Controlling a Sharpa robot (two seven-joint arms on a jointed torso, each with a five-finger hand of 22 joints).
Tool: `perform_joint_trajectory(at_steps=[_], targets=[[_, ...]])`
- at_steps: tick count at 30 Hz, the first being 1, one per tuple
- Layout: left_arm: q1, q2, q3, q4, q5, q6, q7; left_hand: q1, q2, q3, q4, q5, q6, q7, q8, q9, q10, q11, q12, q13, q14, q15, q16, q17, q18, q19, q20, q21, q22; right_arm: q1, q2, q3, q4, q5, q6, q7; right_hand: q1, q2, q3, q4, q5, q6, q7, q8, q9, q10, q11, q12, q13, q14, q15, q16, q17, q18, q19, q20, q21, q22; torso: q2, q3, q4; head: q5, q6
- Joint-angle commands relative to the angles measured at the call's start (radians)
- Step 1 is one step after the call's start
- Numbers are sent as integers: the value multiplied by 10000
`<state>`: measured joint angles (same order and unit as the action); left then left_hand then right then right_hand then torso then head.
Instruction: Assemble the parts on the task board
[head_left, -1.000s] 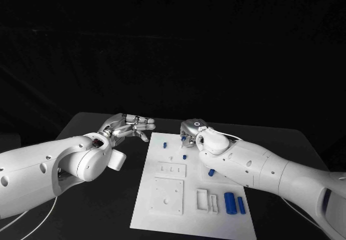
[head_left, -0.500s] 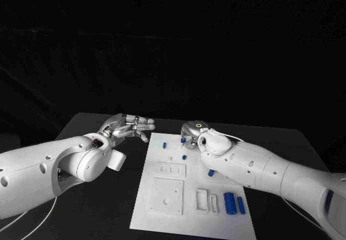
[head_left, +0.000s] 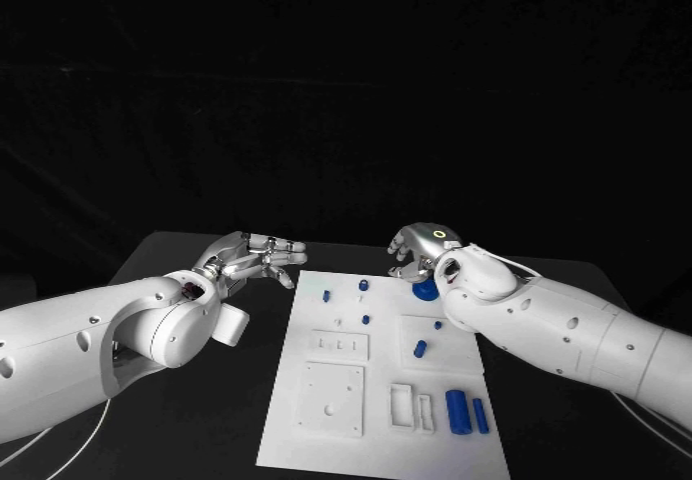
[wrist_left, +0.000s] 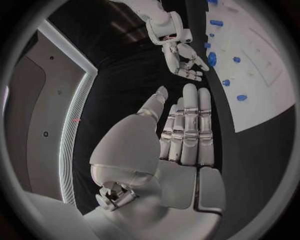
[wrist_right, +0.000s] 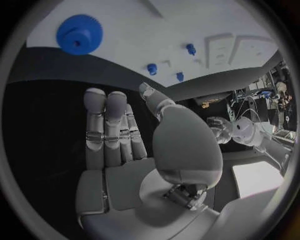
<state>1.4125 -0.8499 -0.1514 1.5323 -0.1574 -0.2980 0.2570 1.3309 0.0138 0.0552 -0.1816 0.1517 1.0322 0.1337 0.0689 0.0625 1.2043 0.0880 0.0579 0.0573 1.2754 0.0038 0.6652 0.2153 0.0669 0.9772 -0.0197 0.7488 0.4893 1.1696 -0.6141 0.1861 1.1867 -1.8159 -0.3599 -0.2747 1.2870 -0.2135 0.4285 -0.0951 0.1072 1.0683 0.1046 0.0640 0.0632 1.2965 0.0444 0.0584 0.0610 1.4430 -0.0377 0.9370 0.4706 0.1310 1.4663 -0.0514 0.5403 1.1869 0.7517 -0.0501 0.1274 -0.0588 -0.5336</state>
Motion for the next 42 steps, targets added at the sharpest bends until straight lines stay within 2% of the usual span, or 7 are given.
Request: perform_joint_trajectory(at_steps=[1, 5, 7, 9, 16, 24, 42], targets=[[24, -13, 10, -22, 0, 26, 94, 44, -19, -32, -39, -16, -52, 19, -21, 14, -71, -23, 13, 16, -48, -18, 61, -9, 103, -11, 44, 17, -9, -2, -386, 147, 174, 1026, 226, 281, -140, -54, -220, 50, 373, 92, 9, -5, 4, 908, -252, 182, 123, -8, -189, 44, 49, -169, 421, -200, 147, 88, 13, 45, -103, 9, 69], [27, -10, 8, -98, 3, 44, 96, 44, -19, -32, -39, -16, -52, 19, -21, 14, -71, -23, 13, 16, -48, -18, 61, -9, 103, -11, 44, 17, -9, -1, -826, 312, 215, 1718, 847, 517, 71, 15, -781, -41, 655, 173, -26, -5, 5, 1813, -503, 510, 453, -32, -382, 9, 88, -333, 398, -416, 179, 154, 25, 100, -203, -4, 111], [26, 0, 7, -139, 3, 59, 96, 53, -16, -27, -48, -3, -75, 24, -27, 12, -56, -26, 15, 16, -36, -22, 69, -7, 105, -6, 40, 30, -5, -5, -951, 359, 183, 1779, 1115, 647, 370, 433, -2119, -171, 933, 134, -73, -16, -2, 1192, -629, 2339, 2781, -24, -548, -13, 236, -640, 405, -692, 394, 347, 39, 132, -232, -25, 135], [26, 11, 5, -174, 3, 72, 94, 48, -13, -26, -48, -3, -81, 26, -24, 14, -56, -26, 13, 15, -16, -26, 89, 1, 107, 9, 35, 47, 2, -9, -1032, 385, 128, 1819, 1332, 744, 435, 546, -2179, -212, 1060, 78, -21, -69, -22, -230, -789, 5047, 5859, -80, -469, 188, 557, -560, 433, -656, 890, 658, 60, 166, -252, -35, 159], [24, 49, 1, -266, 4, 112, 93, 40, -10, -24, -55, 4, -84, 23, -22, 14, -53, -29, 12, 15, -26, -28, 128, 21, 106, 1, 33, 74, 15, -28, -1130, 420, -129, 2058, 1979, 983, 186, 428, -2589, 8, 1456, -49, -28, -6, 10, -486, -491, 9429, 10478, -287, -397, 1046, 2626, -433, 435, -473, 2841, 1959, 63, 198, -258, -97, 149], [24, 73, 1, -339, 3, 149, 92, 40, -10, -24, -55, 4, -84, 23, -22, 14, -53, -29, 12, 15, -26, -28, 128, 21, 106, 1, 33, 74, 15, -96, -709, 422, -776, 2325, 2310, 1235, 289, 447, -2856, 177, 1571, -479, 72, 0, 9, -333, -400, 9972, 11122, -130, -320, 1026, 3995, -405, 426, -390, 3344, 2259, 56, 173, -216, -152, 81], [23, 120, 2, -395, -22, 178, 83, 32, -8, -26, -63, -5, -90, 26, -21, 14, -60, -25, 12, 15, -55, -23, 154, 34, 105, -25, 37, 102, 27, -222, -289, 420, -1474, 2487, 2346, 1358, 270, 510, -2796, 134, 1606, -447, 70, -17, 4, -217, -405, 10231, 11338, -72, -323, 1047, 4326, -407, 424, -382, 3529, 2292, 64, 167, -154, -227, 14]])
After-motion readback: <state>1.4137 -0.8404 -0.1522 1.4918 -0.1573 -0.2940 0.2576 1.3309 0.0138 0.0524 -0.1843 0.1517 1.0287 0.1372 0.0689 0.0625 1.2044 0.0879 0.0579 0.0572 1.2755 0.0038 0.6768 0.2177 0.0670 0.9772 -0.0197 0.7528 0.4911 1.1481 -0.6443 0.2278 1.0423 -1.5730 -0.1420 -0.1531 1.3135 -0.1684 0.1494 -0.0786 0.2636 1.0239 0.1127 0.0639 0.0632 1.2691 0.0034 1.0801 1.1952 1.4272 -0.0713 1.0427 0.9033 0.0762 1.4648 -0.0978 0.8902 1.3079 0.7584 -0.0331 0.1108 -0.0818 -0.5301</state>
